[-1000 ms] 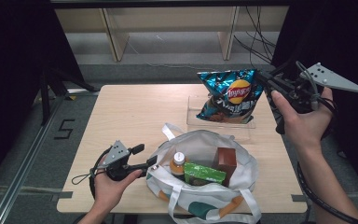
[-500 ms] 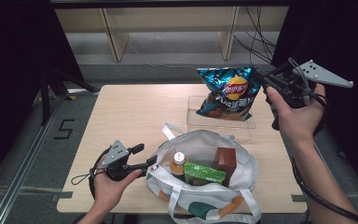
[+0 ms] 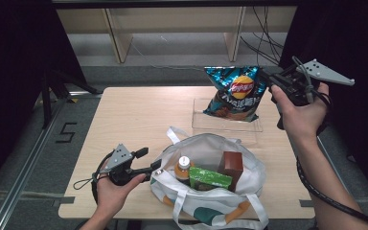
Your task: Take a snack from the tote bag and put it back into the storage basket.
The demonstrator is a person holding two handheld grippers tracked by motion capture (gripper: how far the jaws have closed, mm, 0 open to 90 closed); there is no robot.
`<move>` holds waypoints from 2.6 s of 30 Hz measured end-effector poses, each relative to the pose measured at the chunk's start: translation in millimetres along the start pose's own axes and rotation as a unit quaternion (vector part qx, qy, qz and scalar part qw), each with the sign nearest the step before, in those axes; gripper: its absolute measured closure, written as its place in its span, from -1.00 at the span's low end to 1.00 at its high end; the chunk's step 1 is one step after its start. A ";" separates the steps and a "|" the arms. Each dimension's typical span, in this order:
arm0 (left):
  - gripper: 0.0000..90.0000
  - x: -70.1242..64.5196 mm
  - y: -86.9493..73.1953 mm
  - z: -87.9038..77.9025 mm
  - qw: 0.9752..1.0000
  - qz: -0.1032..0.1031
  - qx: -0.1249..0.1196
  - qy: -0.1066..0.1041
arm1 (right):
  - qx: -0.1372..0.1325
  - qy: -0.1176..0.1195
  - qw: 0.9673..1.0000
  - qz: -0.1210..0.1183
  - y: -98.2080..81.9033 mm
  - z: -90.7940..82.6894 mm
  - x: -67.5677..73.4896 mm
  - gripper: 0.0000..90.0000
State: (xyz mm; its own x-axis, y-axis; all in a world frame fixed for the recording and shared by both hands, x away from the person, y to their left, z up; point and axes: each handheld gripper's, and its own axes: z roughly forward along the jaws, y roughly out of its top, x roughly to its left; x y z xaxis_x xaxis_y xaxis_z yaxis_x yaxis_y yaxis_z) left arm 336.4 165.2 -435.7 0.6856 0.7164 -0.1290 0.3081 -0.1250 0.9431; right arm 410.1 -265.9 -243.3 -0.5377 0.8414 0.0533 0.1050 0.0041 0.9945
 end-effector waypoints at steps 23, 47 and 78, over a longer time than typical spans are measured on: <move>-0.29 -0.1 -0.2 -0.1 1.000 0.000 -0.001 0.000 | 0.010 -0.015 1.000 0.007 -4.7 23.9 -8.3 1.00; -0.29 0.4 -0.4 -0.3 1.000 -0.001 -0.002 0.000 | 0.019 -0.023 1.000 0.007 -13.3 42.5 -18.6 1.00; -0.30 -0.2 -0.1 -0.3 1.000 -0.001 -0.004 0.000 | 0.031 -0.034 0.999 0.019 -24.5 55.3 -27.7 1.00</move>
State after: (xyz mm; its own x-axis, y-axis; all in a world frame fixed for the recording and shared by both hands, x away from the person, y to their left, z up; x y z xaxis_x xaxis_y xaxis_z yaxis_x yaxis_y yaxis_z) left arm 336.0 165.3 -435.7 0.6851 0.7167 -0.1300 0.3040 -0.1191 0.9452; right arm 468.7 -259.4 -274.2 -0.4741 0.8767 0.0816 0.1768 0.0040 0.9842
